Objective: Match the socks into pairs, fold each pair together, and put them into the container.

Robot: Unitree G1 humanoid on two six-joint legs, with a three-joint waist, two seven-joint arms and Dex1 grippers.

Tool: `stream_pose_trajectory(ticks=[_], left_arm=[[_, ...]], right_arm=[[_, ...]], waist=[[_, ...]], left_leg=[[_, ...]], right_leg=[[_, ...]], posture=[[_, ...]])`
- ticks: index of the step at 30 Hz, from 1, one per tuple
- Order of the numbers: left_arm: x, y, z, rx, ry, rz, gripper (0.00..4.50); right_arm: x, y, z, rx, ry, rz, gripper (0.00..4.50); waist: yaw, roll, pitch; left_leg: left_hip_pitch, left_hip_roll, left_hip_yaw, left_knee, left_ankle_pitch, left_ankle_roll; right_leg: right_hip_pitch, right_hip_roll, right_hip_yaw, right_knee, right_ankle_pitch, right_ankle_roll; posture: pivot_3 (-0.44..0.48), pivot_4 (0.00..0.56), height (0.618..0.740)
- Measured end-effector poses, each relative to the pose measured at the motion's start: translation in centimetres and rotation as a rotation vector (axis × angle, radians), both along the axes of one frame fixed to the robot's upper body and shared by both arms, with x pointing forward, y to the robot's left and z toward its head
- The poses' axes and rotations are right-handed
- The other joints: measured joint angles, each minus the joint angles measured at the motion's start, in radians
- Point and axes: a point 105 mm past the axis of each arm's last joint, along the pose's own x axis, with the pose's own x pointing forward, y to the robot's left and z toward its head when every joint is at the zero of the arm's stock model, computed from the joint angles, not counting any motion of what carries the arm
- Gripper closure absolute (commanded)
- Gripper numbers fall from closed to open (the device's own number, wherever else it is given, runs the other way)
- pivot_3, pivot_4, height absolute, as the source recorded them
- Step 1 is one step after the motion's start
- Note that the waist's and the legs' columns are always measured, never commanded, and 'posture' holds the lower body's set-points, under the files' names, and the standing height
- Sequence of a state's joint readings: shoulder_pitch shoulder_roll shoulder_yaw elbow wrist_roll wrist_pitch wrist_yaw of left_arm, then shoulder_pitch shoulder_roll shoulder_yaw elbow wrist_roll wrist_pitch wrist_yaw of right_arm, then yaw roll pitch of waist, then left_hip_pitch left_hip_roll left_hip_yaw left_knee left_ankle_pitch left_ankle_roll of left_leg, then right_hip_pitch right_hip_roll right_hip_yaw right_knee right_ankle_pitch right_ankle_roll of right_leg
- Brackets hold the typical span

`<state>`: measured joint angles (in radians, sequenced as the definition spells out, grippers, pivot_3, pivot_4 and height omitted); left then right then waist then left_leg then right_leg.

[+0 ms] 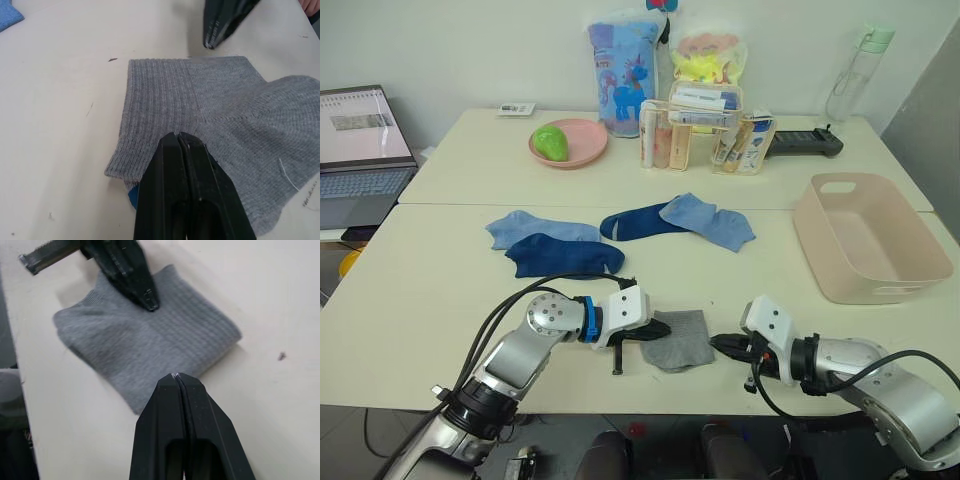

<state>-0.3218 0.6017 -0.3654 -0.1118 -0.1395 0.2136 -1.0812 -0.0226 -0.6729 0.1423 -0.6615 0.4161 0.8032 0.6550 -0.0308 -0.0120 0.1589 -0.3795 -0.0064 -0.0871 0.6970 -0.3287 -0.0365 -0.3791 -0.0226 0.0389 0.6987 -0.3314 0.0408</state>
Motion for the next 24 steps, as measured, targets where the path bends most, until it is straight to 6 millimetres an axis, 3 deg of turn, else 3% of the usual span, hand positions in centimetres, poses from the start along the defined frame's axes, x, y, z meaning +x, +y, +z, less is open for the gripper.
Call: stream_pose_trajectory(ticks=[3,6,14,17,24], left_arm=[[0.0,0.5,0.0,0.011,-0.002,0.007,4.5],[-0.1,0.9,0.0,0.019,0.001,0.01,4.5],[-0.5,1.2,-0.1,0.024,0.006,0.014,4.5],[-0.4,1.4,-0.1,0.028,-0.003,0.008,4.5],[-0.5,2.0,-0.4,0.045,-0.011,0.01,4.5]], right_arm=[[0.3,-0.5,0.3,0.045,0.071,-0.064,4.45],[0.3,-0.7,0.6,0.125,0.219,-0.11,3.86],[-1.1,0.0,-0.6,0.163,0.45,-0.111,1.08],[-0.5,0.8,-1.0,0.187,0.486,-0.14,0.03],[0.5,2.8,-1.3,0.247,0.534,-0.149,0.03]], waist=[[0.0,0.0,0.0],[0.0,0.0,0.0],[0.0,0.0,0.0],[-0.002,0.0,-0.001],[-0.008,0.0,-0.005]], left_leg=[[0.0,0.0,0.0,0.0,0.0,0.0],[0.0,0.0,0.0,0.0,0.0,0.0],[0.0,0.0,0.0,0.0,0.0,0.0],[0.001,0.0,0.0,0.0,0.0,0.0],[0.009,0.0,0.001,-0.003,0.0,0.0]], right_leg=[[0.0,0.0,0.0,0.0,0.0,0.0],[0.0,0.0,0.0,0.0,0.0,0.0],[0.0,0.0,0.0,0.0,0.0,0.0],[0.0,0.0,0.001,0.001,0.0,0.0],[0.007,0.0,0.002,0.001,0.0,0.0]], posture=[[0.0,0.15,0.703],[0.0,0.15,0.703],[0.0,0.15,0.703],[0.0,0.15,0.703],[0.0,0.15,0.703]])
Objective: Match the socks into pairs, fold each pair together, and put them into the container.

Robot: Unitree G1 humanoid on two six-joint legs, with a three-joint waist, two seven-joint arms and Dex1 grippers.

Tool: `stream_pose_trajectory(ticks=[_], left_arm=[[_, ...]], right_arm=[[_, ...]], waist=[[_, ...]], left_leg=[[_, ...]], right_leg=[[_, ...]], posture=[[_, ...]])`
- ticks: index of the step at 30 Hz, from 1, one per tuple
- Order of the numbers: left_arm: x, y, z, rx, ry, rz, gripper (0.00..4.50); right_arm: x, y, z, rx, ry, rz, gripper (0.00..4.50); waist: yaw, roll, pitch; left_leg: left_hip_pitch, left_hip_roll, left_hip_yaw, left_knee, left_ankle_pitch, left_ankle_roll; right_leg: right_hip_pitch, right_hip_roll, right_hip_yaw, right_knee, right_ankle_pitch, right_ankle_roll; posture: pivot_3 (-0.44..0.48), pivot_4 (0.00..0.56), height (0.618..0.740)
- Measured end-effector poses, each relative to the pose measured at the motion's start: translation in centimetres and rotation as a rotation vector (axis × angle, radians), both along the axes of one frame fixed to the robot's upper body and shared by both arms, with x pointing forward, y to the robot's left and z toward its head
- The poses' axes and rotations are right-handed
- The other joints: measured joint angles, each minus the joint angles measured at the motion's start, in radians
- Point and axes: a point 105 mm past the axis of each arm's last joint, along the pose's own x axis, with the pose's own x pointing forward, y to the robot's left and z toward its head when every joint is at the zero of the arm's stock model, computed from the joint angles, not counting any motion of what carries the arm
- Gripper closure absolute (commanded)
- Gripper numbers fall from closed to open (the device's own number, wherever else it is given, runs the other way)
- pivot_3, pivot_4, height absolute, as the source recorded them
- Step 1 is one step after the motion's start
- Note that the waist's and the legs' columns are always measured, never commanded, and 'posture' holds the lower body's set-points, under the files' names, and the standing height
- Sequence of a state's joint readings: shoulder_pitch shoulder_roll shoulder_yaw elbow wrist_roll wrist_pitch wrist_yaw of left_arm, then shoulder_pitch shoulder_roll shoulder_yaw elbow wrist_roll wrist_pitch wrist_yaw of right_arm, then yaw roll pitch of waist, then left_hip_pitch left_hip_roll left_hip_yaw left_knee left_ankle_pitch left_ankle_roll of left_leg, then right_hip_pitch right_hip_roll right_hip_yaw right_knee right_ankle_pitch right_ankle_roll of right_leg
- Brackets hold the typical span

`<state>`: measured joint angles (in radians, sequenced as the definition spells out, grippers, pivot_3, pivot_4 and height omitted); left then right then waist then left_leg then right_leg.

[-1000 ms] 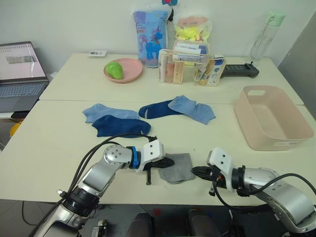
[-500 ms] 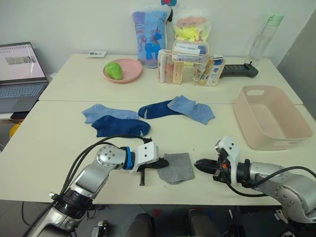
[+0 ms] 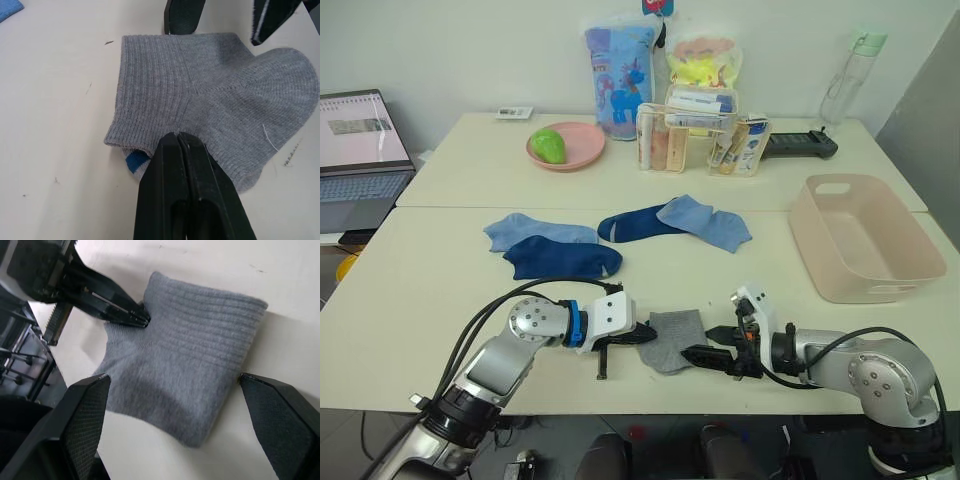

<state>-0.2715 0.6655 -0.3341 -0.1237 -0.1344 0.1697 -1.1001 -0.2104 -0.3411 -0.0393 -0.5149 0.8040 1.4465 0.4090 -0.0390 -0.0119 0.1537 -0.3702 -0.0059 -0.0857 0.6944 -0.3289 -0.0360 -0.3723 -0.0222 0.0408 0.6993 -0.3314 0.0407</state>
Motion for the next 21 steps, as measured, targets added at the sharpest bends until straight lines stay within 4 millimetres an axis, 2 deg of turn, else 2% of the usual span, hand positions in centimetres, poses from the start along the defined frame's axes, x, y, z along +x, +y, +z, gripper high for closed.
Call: stream_pose_trajectory(ticks=[8,9,12,21], left_arm=[[0.1,0.2,0.0,0.003,0.001,0.007,4.5],[0.1,0.2,0.0,0.002,0.001,0.007,4.5],[0.1,0.2,0.0,0.002,0.001,0.01,4.5],[0.3,0.2,0.1,0.005,0.004,0.014,4.5]], right_arm=[[0.7,4.0,0.0,0.155,0.105,-0.006,0.03],[0.8,4.3,0.1,0.164,0.113,-0.005,0.21],[0.9,4.5,-0.1,0.165,0.134,-0.002,0.96],[1.5,3.4,-0.2,0.16,0.135,-0.049,4.18]], waist=[[-0.011,0.001,0.0],[-0.011,0.001,0.0],[-0.01,0.001,0.0],[-0.01,0.002,0.001]], left_leg=[[0.005,0.001,0.001,-0.004,0.0,0.0],[0.005,0.001,0.002,-0.003,0.0,0.0],[0.004,0.0,0.002,-0.003,0.0,0.0],[0.004,0.0,0.002,-0.004,0.0,0.0]], right_leg=[[0.002,0.001,0.001,0.0,0.0,0.0],[0.001,0.001,0.001,0.0,0.0,0.0],[0.001,0.0,0.001,0.0,0.0,0.0],[0.001,0.0,0.001,0.0,0.0,0.0]], posture=[[0.0,0.15,0.703],[0.0,0.15,0.703],[0.0,0.15,0.703],[0.0,0.15,0.703]])
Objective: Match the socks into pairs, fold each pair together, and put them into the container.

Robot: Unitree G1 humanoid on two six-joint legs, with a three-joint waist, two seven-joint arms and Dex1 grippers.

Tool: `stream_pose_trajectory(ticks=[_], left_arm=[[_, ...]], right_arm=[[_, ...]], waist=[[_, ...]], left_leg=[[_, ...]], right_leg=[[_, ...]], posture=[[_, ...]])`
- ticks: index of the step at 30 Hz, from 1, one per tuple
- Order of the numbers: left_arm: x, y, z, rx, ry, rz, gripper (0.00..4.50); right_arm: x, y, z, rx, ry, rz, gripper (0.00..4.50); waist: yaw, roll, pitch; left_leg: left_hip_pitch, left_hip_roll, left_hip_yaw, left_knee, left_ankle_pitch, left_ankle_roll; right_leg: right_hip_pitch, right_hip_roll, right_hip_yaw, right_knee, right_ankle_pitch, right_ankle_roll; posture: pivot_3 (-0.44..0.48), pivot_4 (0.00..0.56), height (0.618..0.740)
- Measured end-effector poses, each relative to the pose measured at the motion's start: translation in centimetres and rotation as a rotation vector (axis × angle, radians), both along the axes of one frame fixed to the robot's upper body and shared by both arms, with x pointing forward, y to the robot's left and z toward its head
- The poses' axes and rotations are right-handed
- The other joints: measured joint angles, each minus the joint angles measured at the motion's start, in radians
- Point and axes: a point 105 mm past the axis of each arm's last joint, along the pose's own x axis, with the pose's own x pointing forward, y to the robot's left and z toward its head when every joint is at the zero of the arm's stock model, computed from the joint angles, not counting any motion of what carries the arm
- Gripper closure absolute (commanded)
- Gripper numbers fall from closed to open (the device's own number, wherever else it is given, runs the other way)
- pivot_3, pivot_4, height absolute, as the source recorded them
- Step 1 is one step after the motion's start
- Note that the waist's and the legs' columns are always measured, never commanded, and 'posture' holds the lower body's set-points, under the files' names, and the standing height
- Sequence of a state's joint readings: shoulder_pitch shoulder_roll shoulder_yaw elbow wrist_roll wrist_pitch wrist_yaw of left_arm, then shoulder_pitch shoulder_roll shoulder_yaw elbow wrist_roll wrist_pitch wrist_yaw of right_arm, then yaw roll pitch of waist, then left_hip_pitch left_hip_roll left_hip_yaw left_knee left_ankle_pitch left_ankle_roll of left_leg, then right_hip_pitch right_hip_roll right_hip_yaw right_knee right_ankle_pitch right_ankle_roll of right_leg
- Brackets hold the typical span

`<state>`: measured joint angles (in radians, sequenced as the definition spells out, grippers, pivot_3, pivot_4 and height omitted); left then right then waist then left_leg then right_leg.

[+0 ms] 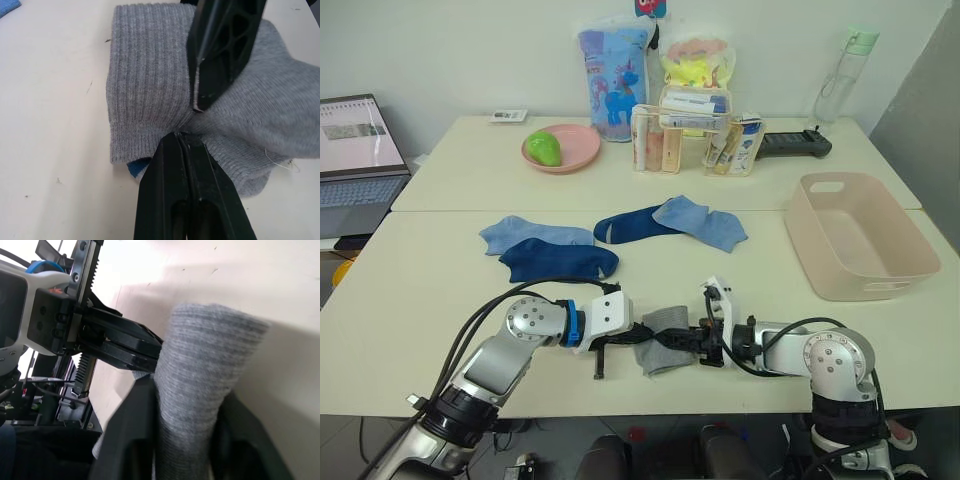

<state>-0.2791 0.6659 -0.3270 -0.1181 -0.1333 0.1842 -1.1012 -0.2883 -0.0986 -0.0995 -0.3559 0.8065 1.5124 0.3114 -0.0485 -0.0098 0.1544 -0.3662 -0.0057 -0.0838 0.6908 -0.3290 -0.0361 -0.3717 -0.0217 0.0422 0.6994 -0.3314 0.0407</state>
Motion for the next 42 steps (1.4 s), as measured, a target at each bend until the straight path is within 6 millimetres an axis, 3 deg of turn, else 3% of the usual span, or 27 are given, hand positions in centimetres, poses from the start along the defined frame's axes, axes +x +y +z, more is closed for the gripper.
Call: stream_pose_trajectory(ticks=[1,7,10,12,16,20,23,26,31,34,38,40,42], left_arm=[[0.0,0.0,0.0,0.0,0.0,0.0,4.5],[0.4,-0.4,0.2,-0.045,0.03,0.03,4.5],[1.0,-1.3,0.8,-0.13,0.064,0.076,4.5],[2.1,-2.3,2.5,-0.204,0.066,0.101,4.5],[4.1,-5.1,7.6,-0.318,0.004,0.075,4.5],[5.0,-9.7,11.5,-0.41,0.0,0.058,3.66],[4.5,-12.5,14.1,-0.455,0.009,-0.021,2.67],[4.7,-14.0,15.1,-0.462,0.017,-0.055,1.72],[5.3,-15.5,15.8,-0.479,0.043,-0.053,0.16],[5.4,-15.6,15.6,-0.477,0.055,-0.049,0.04],[5.1,-15.5,15.3,-0.476,0.087,-0.064,0.04],[4.9,-15.5,15.3,-0.476,0.092,-0.073,0.04],[4.6,-15.7,15.4,-0.481,0.093,-0.084,0.04]], right_arm=[[0.0,-0.1,0.0,-0.002,0.0,-0.003,4.46],[-0.2,-1.6,-0.2,-0.028,-0.016,-0.053,4.49],[0.0,-2.9,0.8,-0.076,-0.108,-0.08,4.49],[0.4,-4.3,2.2,-0.069,-0.18,-0.133,4.49],[0.9,-7.2,5.5,-0.062,-0.327,-0.235,4.49],[0.8,-9.2,7.7,-0.081,-0.43,-0.291,4.5],[1.1,-10.9,9.7,-0.106,-0.524,-0.361,4.5],[1.6,-13.2,12.0,-0.15,-0.62,-0.458,4.5],[1.5,-17.2,15.3,-0.387,-0.768,-0.489,4.5],[1.6,-19.9,16.9,-0.561,-0.861,-0.505,4.5],[2.6,-24.5,18.5,-0.946,-1.037,-0.476,4.5],[2.9,-25.4,18.6,-1.025,-1.076,-0.46,4.5],[4.3,-27.4,18.0,-1.277,-1.153,-0.333,4.5]], waist=[[0.0,0.0,0.0],[0.001,0.001,0.001],[0.004,0.001,0.002],[0.015,0.001,0.002],[0.021,0.001,0.002],[0.021,0.0,0.003],[0.015,0.0,0.003],[0.012,0.001,0.003],[0.019,0.001,0.004],[0.02,0.0,0.005],[0.021,-0.001,0.006],[0.02,-0.001,0.006],[0.018,-0.001,0.006]], left_leg=[[0.0,0.0,0.0,0.0,0.0,0.0],[-0.002,0.0,0.0,0.0,0.0,0.0],[-0.005,-0.001,-0.001,0.001,0.0,0.0],[-0.011,-0.001,-0.003,0.005,0.0,0.0],[-0.017,-0.002,-0.004,0.006,0.0,0.0],[-0.018,-0.003,-0.003,0.006,0.0,0.0],[-0.016,-0.002,-0.001,0.006,0.0,0.0],[-0.015,-0.002,0.001,0.005,0.0,0.0],[-0.017,-0.003,0.002,0.005,0.0,0.0],[-0.018,-0.003,0.003,0.005,0.0,0.0],[-0.016,-0.003,0.005,0.006,0.0,0.0],[-0.015,-0.002,0.005,0.006,0.001,0.0],[-0.014,-0.003,0.007,0.006,0.002,-0.003]], right_leg=[[0.0,0.0,0.0,0.0,0.0,0.0],[-0.001,0.0,0.0,0.0,0.0,0.0],[-0.002,-0.001,-0.001,-0.001,0.0,0.0],[-0.006,-0.001,-0.003,0.0,0.0,0.0],[-0.01,-0.001,-0.003,-0.001,0.0,0.0],[-0.01,-0.001,-0.003,-0.001,0.0,0.0],[-0.01,0.0,-0.002,-0.001,0.0,0.0],[-0.01,0.0,-0.002,0.0,0.0,0.0],[-0.01,0.001,-0.001,-0.002,0.0,0.001],[-0.01,0.0,-0.001,-0.003,0.0,0.001],[-0.01,0.0,0.0,-0.001,0.0,0.001],[-0.01,0.0,0.0,-0.001,0.001,0.001],[-0.01,0.0,0.001,-0.001,0.001,0.002]], posture=[[0.0,0.15,0.703],[0.0,0.15,0.703],[0.0,0.15,0.703],[0.0,0.15,0.703],[0.0,0.15,0.703],[0.0,0.15,0.703],[0.0,0.15,0.703],[0.0,0.15,0.703],[0.0,0.15,0.703],[0.0,0.15,0.703],[0.0,0.15,0.703],[0.0,0.15,0.703],[0.0,0.15,0.703]])
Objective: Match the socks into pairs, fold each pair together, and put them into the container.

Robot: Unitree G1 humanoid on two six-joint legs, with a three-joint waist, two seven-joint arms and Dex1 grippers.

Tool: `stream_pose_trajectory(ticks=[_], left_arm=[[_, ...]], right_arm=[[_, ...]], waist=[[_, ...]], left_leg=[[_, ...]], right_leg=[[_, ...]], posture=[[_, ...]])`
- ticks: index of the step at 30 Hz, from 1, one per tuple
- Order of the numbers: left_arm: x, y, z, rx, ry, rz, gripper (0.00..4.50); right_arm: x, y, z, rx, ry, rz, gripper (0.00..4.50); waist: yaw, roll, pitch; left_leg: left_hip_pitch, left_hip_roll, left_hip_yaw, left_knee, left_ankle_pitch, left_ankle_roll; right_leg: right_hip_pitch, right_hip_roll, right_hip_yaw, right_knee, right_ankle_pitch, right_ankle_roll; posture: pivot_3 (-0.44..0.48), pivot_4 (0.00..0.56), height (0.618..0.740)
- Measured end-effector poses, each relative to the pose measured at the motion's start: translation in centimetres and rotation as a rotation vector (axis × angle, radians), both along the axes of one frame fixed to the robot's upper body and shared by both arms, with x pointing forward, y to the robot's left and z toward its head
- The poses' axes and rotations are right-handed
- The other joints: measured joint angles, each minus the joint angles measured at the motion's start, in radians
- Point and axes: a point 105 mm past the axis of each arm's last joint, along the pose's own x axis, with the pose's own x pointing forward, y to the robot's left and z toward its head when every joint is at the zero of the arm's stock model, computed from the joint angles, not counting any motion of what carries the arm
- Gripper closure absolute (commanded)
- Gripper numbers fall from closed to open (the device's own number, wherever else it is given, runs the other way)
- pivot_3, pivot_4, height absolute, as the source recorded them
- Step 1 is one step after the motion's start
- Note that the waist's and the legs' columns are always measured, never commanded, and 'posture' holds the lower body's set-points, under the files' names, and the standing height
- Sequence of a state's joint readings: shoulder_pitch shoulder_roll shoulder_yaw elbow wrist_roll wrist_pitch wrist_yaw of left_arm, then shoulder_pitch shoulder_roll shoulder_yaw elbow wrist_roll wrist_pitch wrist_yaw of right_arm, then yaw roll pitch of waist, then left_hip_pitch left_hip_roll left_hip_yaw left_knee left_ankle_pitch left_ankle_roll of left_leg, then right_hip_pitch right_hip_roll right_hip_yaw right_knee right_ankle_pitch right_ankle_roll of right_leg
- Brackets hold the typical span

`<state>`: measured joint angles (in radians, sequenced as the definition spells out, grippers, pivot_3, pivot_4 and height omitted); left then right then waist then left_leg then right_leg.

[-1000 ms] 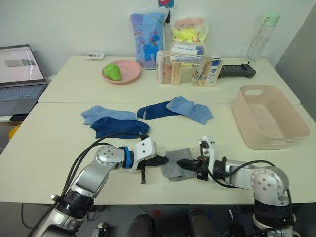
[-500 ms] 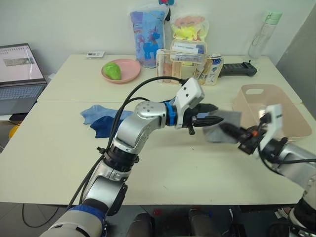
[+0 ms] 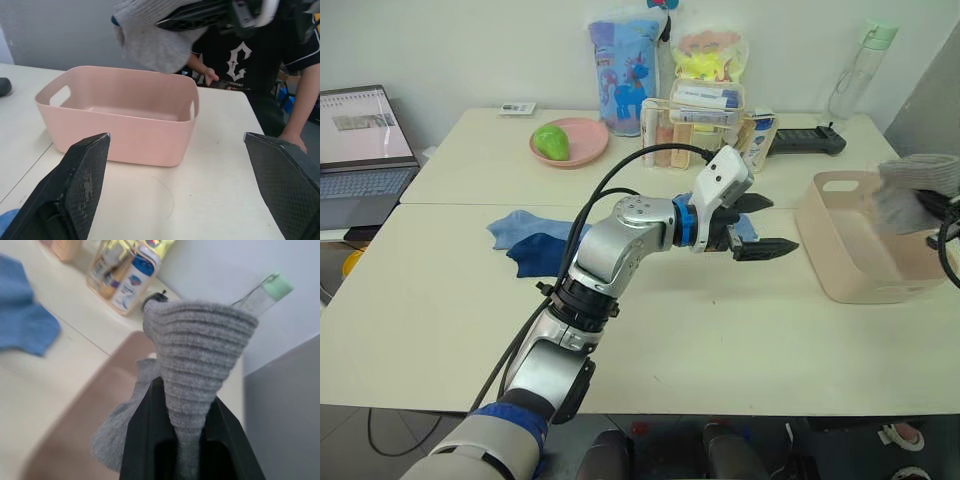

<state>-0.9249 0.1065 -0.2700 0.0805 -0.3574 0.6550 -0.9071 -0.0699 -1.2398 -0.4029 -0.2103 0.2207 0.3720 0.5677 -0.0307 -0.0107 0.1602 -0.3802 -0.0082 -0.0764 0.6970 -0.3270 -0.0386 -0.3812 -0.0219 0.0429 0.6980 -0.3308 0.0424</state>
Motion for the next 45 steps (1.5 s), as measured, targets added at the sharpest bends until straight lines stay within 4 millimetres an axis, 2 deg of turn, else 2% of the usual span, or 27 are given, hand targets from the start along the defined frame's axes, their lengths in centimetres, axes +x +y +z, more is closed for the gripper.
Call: stream_pose_trajectory(ticks=[1,2,4,6,9,13,17,20,23,28,31,35,36,38,42,45], left_arm=[[-0.2,-0.2,0.0,-0.004,0.002,-0.008,0.04],[-0.3,-0.3,0.0,-0.007,0.005,-0.012,0.04],[-0.4,-0.4,0.0,-0.007,0.01,-0.013,0.04],[-0.6,-0.6,0.1,-0.014,0.012,-0.019,0.04],[-0.9,-0.8,0.3,-0.023,0.006,-0.02,0.04],[-0.8,-0.6,0.3,-0.019,0.01,-0.015,0.04],[-0.8,-0.5,0.2,-0.018,0.012,-0.012,0.04],[-0.8,-0.6,0.2,-0.018,0.013,-0.013,0.04],[-0.8,-0.6,0.2,-0.019,0.013,-0.013,0.04],[-0.8,-0.6,0.2,-0.019,0.01,-0.01,0.0],[-0.7,-0.6,0.2,-0.023,0.004,-0.007,0.0],[-0.3,-0.5,0.0,-0.02,0.001,0.006,0.0],[-0.2,-0.5,-0.1,-0.018,0.0,0.011,0.0],[0.1,-0.5,-0.2,-0.013,0.003,0.015,0.0],[0.3,-0.4,-0.1,-0.015,-0.014,0.018,0.0],[0.6,-0.2,0.0,-0.01,-0.026,0.029,0.0]], right_arm=[[0.8,-1.6,-0.4,-0.141,-0.004,-0.021,4.5],[1.1,-2.5,-0.8,-0.205,0.004,-0.036,4.5],[2.0,-3.4,-2.5,-0.373,0.038,-0.006,4.5],[2.6,-3.6,-4.3,-0.456,0.071,0.042,4.5],[3.1,-2.8,-7.0,-0.51,0.097,0.147,4.5],[3.4,-2.2,-7.7,-0.556,0.088,0.209,4.5],[3.7,-2.7,-8.2,-0.564,0.104,0.202,4.5],[4.2,-2.2,-8.6,-0.554,0.118,0.218,4.5],[4.5,-2.1,-8.4,-0.557,0.13,0.224,4.5],[4.3,-2.4,-8.5,-0.514,0.216,0.24,2.72],[4.0,-2.3,-8.5,-0.469,0.268,0.257,1.82],[3.4,-2.2,-6.3,-0.393,0.306,0.26,0.38],[3.1,-2.2,-5.7,-0.381,0.311,0.261,0.16],[2.4,-1.9,-5.3,-0.34,0.341,0.268,0.06],[0.7,-1.3,-5.8,-0.227,0.437,0.277,0.06],[-0.4,-0.5,-4.8,-0.157,0.446,0.277,0.06]], waist=[[0.0,0.0,0.0],[0.0,0.0,0.0],[-0.001,0.0,0.0],[-0.001,0.0,0.0],[-0.001,0.001,0.0],[0.001,0.001,0.0],[0.001,0.001,0.0],[0.001,0.001,0.0],[0.001,0.001,0.0],[0.001,0.001,0.0],[0.001,0.001,0.0],[0.002,0.001,0.0],[0.002,0.001,0.0],[0.003,0.001,0.0],[0.005,0.001,0.0],[0.006,0.001,0.0]], left_leg=[[0.0,0.0,0.001,0.001,0.0,-0.001],[0.0,0.0,0.001,0.0,0.001,-0.001],[0.0,0.001,0.002,0.0,0.001,-0.001],[-0.001,0.001,0.002,0.0,0.001,-0.001],[-0.002,0.002,0.003,0.0,0.001,-0.002],[-0.002,0.001,0.003,0.002,0.001,-0.002],[-0.002,0.001,0.003,0.002,0.001,-0.002],[-0.002,0.001,0.003,0.002,0.001,-0.002],[-0.002,0.001,0.003,0.002,0.001,-0.002],[-0.002,0.001,0.003,0.002,0.001,-0.002],[-0.002,0.001,0.004,0.002,0.001,-0.002],[-0.002,0.001,0.003,0.002,0.001,-0.002],[-0.002,0.001,0.003,0.002,0.001,-0.002],[-0.002,0.001,0.003,0.002,0.001,-0.002],[-0.003,0.001,0.002,0.002,0.001,-0.002],[-0.003,0.001,0.002,0.002,0.001,-0.002]], right_leg=[[0.0,0.0,0.0,0.0,0.0,0.0],[0.0,0.0,0.0,0.0,0.0,0.0],[-0.001,0.0,0.001,0.0,0.0,0.0],[-0.002,0.0,0.001,0.0,0.0,0.0],[-0.003,0.0,0.001,0.001,0.0,0.0],[-0.003,-0.001,0.001,0.001,0.0,0.0],[-0.003,-0.001,0.001,0.001,0.0,0.0],[-0.003,-0.001,0.001,0.001,0.0,0.0],[-0.003,-0.001,0.001,0.001,0.0,0.0],[-0.003,-0.001,0.001,0.001,0.0,0.0],[-0.003,-0.001,0.001,0.002,0.0,0.0],[-0.003,-0.001,0.001,0.002,0.0,0.0],[-0.003,-0.001,0.001,0.002,0.0,0.0],[-0.003,-0.001,0.0,0.002,0.0,0.0],[-0.003,-0.002,0.0,0.002,0.0,0.0],[-0.003,-0.002,0.0,0.002,0.0,0.0]], posture=[[0.0,0.15,0.703],[0.0,0.15,0.703],[0.0,0.15,0.703],[0.0,0.15,0.703],[0.0,0.15,0.703],[0.0,0.15,0.703],[0.0,0.15,0.703],[0.0,0.15,0.703],[0.0,0.15,0.703],[0.0,0.15,0.703],[0.0,0.15,0.703],[0.0,0.15,0.703],[0.0,0.15,0.703],[0.0,0.15,0.703],[0.0,0.15,0.703],[0.0,0.15,0.703]])
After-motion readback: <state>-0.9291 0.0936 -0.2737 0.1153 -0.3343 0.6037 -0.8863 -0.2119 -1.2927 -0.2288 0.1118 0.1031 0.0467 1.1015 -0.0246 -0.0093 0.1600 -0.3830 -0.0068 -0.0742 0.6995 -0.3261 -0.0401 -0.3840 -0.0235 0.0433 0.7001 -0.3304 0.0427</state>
